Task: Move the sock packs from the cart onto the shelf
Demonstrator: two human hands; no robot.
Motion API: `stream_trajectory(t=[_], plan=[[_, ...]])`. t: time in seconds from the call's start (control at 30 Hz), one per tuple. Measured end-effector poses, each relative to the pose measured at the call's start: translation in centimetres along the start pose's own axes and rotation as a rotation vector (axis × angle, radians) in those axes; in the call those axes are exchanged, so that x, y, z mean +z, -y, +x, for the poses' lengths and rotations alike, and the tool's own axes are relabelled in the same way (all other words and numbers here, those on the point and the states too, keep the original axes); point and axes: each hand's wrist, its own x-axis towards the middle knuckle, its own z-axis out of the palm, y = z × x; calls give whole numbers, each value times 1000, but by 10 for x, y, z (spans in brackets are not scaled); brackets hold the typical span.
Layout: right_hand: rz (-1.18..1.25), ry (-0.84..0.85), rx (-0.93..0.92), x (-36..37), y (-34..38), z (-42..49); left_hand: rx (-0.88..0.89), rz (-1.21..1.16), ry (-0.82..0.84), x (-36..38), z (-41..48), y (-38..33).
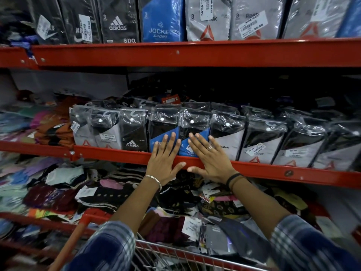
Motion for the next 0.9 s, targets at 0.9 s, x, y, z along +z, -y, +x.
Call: stream_trajectory(t=[0.9], plan=[[-266, -307, 292, 21, -132, -113, 201, 81, -179, 9, 67, -182]])
